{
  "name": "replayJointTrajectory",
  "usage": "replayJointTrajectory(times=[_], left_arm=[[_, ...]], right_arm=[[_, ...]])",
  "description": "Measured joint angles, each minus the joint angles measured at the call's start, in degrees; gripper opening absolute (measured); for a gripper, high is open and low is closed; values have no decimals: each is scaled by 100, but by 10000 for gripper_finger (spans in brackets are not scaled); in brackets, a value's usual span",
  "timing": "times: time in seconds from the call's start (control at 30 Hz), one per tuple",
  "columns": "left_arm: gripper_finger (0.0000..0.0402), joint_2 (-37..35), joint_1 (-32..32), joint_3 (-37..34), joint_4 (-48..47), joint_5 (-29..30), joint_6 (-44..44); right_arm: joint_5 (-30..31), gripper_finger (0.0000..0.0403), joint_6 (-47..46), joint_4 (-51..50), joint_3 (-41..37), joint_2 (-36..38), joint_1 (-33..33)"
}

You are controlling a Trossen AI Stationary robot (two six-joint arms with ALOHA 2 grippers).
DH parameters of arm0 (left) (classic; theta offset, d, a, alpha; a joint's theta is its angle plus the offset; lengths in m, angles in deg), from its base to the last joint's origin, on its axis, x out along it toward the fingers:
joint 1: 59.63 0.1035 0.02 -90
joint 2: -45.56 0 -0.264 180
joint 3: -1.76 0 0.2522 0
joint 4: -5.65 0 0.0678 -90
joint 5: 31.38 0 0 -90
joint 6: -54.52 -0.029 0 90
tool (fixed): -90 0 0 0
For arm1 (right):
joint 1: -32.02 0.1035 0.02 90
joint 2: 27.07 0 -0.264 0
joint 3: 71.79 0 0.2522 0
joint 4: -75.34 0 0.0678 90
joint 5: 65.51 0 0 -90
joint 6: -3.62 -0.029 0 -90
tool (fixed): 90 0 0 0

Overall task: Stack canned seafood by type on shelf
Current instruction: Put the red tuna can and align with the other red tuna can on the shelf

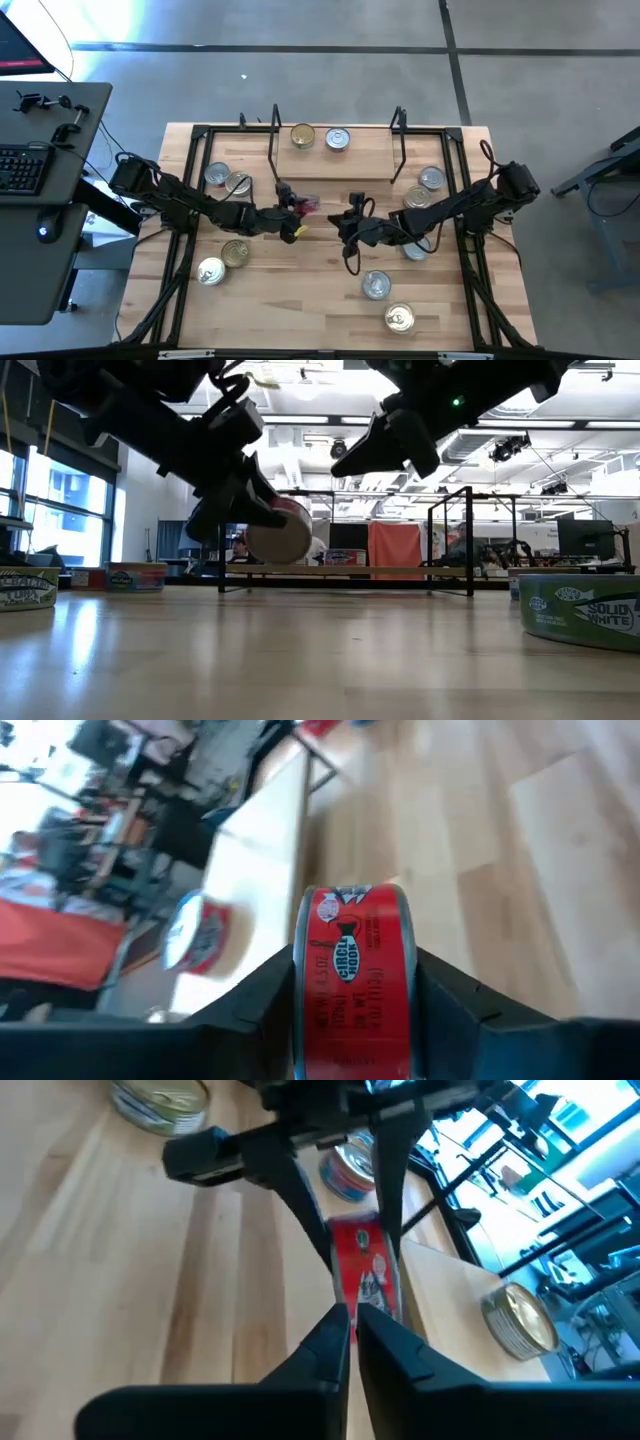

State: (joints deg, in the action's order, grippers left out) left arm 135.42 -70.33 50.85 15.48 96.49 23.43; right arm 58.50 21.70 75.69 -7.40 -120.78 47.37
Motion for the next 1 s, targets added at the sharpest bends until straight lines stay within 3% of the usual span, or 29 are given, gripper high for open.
replayJointTrajectory(times=[0.2,0.37,0.47,0.63,0.83,1.0], left_arm=[[126,0,73,-2,-61,-863,212],[126,0,41,-2,79,-1054,197],[126,0,38,-2,173,-1297,200],[126,0,38,-2,454,-1694,184],[126,0,38,-2,541,-1840,210],[127,0,38,-2,660,-1856,296]], right_arm=[[-15,46,-160,-2,0,0,-43],[-809,135,-909,-145,0,-18,-271],[-1183,200,-865,-127,0,-136,-356],[-879,266,-470,164,-2,-534,-379],[-1066,258,-436,1047,-2,-925,-371],[-1105,185,-556,1087,-2,-1016,-368]])
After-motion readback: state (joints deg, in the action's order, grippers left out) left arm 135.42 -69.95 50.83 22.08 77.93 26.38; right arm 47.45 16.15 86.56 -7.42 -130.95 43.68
